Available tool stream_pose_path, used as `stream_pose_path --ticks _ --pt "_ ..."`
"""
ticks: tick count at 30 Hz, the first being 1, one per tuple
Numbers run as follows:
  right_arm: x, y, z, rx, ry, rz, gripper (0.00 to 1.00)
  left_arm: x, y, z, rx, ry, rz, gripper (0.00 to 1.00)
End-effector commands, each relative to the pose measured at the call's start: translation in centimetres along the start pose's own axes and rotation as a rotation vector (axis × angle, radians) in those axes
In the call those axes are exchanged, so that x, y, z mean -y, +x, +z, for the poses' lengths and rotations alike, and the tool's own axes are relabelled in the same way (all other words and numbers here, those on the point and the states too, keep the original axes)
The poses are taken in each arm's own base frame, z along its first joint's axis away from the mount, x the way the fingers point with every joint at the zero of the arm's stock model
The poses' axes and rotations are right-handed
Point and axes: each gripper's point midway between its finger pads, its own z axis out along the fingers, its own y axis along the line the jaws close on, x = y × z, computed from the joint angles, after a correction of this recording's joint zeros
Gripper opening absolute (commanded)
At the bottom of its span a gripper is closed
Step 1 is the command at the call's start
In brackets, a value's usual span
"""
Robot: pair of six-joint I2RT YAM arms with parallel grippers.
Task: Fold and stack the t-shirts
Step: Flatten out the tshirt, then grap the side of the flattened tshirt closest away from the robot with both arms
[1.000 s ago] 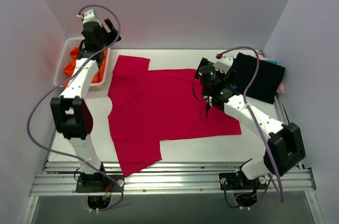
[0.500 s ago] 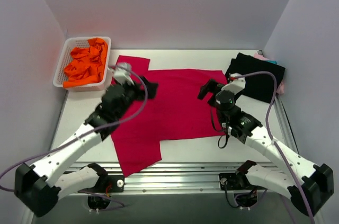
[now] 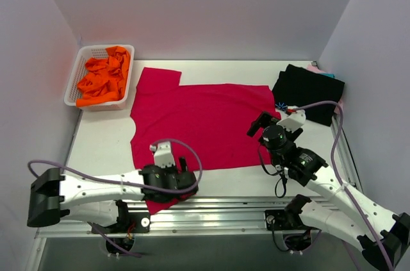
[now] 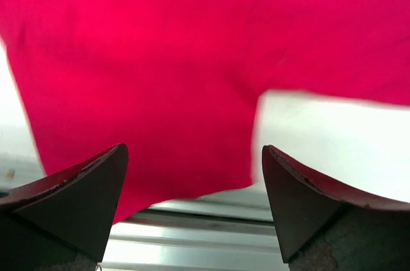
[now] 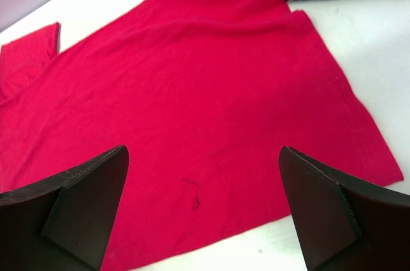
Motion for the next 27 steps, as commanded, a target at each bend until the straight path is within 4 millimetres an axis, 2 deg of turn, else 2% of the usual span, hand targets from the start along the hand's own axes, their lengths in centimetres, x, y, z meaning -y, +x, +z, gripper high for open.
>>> stream_pose_path --ticks 1,3,4,6,7,9,11,20,23,24,27 --pt "0.9 0.8 -0.2 -0.002 0.036 0.005 1.00 -5.2 4.4 0.3 -0.013 -0.199 -0.063 0.94" --pt "0.9 1.2 -0.3 -0.003 0.018 -0.001 1.00 -5.2 6.0 0.3 -0.044 -0.173 -0.120 0.94" --pt "0.9 1.2 -0.3 -0.003 0.015 -0.004 1.00 -6.1 7.2 0.3 -0.063 -0.163 -0.106 0.94" --pt "1.0 1.3 -0.2 -0.006 0.023 -0.020 1.00 -6.9 7.9 0.2 -0.077 -0.152 -0.144 0.95" --pt "1.0 1.3 -0.1 -0.005 0.028 -0.022 1.00 -8.2 8.6 0.5 -0.086 -0.174 -0.128 0.96" --pt "1.0 1.5 0.1 -0.008 0.035 -0.031 1.00 -7.7 9.4 0.6 -0.107 -0.130 -0.149 0.98" --pt "0.9 1.6 0.1 -0.011 0.032 -0.032 1.00 -8.1 10.2 0.9 -0.122 -0.141 -0.138 0.99" --pt "1.1 1.6 0.4 -0.003 0.059 -0.038 1.00 -8.6 12.1 1.2 -0.188 -0.155 -0.204 1.00" --pt "1.3 1.8 0.5 -0.006 0.069 -0.040 1.00 -9.0 13.5 1.5 -0.242 -0.126 -0.225 1.00" --pt "1.4 1.9 0.5 -0.006 0.070 -0.041 1.00 -9.1 13.7 1.5 -0.252 -0.126 -0.222 0.93" --pt "1.5 2.1 0.7 -0.008 0.079 -0.043 1.00 -8.8 13.7 1.1 -0.239 -0.137 -0.194 0.91"
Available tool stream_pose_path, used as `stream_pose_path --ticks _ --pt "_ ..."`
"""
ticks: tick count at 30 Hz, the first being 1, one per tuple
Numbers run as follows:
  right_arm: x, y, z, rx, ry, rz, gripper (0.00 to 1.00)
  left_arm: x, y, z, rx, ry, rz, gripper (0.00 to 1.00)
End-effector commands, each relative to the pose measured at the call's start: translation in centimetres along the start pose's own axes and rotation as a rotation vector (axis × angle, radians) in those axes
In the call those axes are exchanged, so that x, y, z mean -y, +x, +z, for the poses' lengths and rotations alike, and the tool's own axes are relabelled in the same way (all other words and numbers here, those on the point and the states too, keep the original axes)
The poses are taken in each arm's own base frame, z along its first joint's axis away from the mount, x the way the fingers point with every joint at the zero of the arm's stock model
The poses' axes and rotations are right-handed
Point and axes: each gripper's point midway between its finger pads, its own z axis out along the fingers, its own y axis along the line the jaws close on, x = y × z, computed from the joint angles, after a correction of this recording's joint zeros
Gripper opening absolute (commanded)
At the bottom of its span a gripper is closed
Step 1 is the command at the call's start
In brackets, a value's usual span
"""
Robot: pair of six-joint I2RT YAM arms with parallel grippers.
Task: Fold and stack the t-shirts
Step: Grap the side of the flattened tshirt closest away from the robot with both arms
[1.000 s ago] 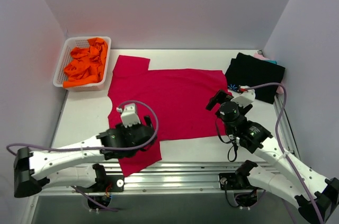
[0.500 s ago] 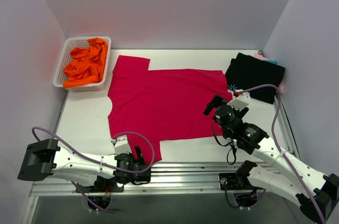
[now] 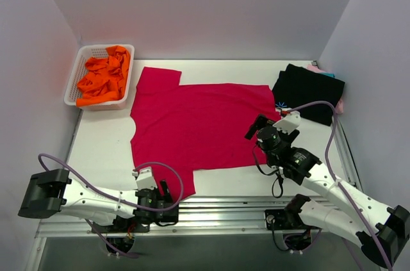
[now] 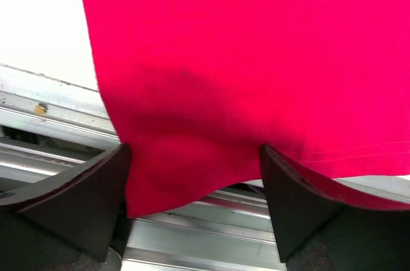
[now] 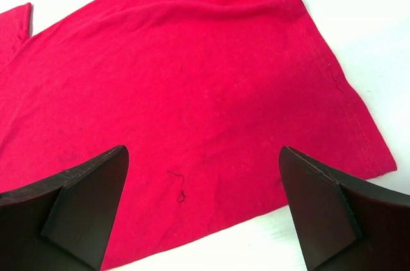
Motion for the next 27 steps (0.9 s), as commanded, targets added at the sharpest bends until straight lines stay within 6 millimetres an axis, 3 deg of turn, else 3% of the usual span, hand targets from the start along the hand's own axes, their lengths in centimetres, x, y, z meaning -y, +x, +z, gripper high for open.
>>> stream_pose_path --ticks 1,3,6,7,12,19,27 --pt "0.7 -0.2 0.2 0.028 0.047 0.001 1.00 1.0 2.3 -0.3 -0.088 -0.010 -0.118 0.86" --pt "0.8 -0.4 0.3 0.033 0.057 0.002 1.00 1.4 3.1 0.1 -0.099 -0.007 -0.114 0.80" --pt "1.1 -0.6 0.3 0.045 0.072 -0.001 1.00 1.6 3.8 0.7 -0.117 0.008 -0.120 0.57" --pt "1.1 -0.7 0.3 0.048 0.078 0.001 1.00 1.6 3.8 0.7 -0.118 0.013 -0.124 0.35" --pt "1.7 -0.7 0.5 0.059 0.110 -0.014 1.00 1.5 2.8 0.5 -0.087 0.024 -0.117 0.03" --pt "3.8 -1.0 0.5 0.094 0.216 0.002 1.00 3.1 0.7 -0.4 -0.002 0.082 -0.078 0.02" --pt "4.9 2.1 1.6 -0.042 0.355 0.012 0.98 4.2 -0.6 0.1 0.080 0.155 -0.046 0.02"
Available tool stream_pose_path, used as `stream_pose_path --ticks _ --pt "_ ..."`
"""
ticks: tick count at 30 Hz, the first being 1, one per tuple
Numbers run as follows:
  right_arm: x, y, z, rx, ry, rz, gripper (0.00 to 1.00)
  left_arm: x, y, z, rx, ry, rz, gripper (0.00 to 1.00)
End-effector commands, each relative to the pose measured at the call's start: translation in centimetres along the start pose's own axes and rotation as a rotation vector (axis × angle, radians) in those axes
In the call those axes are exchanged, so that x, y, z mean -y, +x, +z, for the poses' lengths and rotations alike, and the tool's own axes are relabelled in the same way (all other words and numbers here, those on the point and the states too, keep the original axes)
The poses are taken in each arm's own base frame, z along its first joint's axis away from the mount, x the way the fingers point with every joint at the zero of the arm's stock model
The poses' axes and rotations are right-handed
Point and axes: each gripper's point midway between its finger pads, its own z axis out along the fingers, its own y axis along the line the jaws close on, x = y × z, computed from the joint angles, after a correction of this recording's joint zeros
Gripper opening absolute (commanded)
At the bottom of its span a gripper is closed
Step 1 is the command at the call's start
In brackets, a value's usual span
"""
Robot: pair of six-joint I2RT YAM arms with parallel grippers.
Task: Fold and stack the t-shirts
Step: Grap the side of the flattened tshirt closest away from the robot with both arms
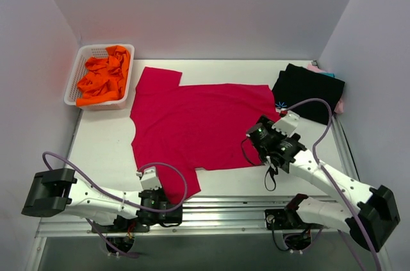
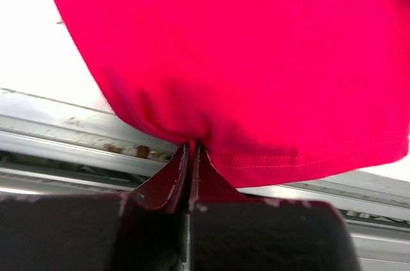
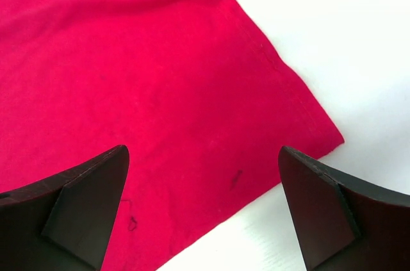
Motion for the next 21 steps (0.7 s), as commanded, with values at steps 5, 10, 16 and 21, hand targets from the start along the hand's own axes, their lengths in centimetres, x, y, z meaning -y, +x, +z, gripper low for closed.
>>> stream_pose_path --ticks 5,10,16,21 --pt "1.5 3.9 2.4 -0.179 0.097 0.085 0.97 3.1 -1.5 0.3 0.047 0.188 -0.060 0.02" --pt "4.3 6.5 3.6 -0.303 0.135 0.223 0.90 3.9 -2.9 -0.1 0.059 0.255 0.000 0.02" --pt "6.6 7.1 3.5 -0.400 0.279 0.200 0.91 5.1 -3.9 -0.2 0.062 0.305 0.038 0.02" --pt "8.5 7.0 4.6 -0.422 0.342 0.202 0.86 5.4 -4.1 0.0 0.060 0.320 0.048 0.02"
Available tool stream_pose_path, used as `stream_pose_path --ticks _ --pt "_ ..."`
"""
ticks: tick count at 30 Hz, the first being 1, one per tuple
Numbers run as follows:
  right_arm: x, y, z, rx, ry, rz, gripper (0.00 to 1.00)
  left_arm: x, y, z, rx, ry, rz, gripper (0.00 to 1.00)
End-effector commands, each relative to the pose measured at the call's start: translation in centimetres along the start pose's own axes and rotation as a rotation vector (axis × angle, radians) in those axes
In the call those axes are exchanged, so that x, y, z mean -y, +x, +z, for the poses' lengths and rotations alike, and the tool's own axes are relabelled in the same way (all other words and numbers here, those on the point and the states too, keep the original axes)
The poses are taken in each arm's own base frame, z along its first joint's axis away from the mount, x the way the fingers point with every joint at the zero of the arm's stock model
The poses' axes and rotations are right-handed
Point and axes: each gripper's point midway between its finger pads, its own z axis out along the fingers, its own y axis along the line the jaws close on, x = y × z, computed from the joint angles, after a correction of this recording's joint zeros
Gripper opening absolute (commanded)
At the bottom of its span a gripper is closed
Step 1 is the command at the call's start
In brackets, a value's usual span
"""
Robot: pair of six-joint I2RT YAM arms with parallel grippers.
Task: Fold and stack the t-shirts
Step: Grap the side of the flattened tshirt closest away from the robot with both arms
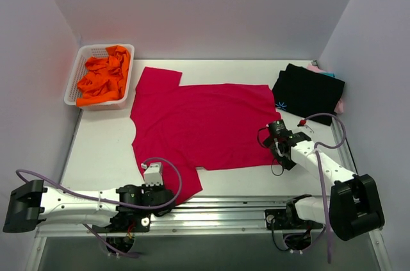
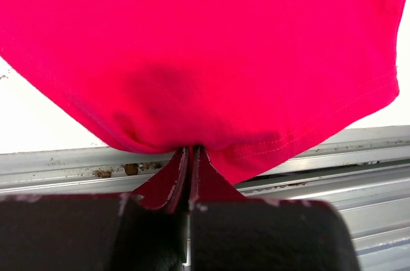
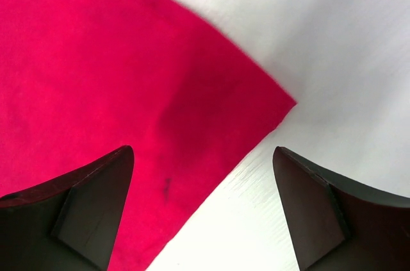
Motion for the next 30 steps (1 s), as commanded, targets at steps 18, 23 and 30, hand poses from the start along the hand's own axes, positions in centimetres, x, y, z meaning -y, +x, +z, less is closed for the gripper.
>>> stream_pose_path --ticks 18,23,30 --pt "4.2 0.0 2.9 -0.069 0.130 0.034 0.34 3.7 -4.0 0.4 0.165 0.130 -0.070 0.02" --pt "4.1 0.1 3.2 -0.079 0.139 0.022 0.33 3.7 -4.0 0.4 0.164 0.129 -0.074 0.02" --pt "4.1 0.6 4.2 -0.112 0.164 -0.019 0.00 3.7 -4.1 0.5 0.166 0.128 -0.077 0.02"
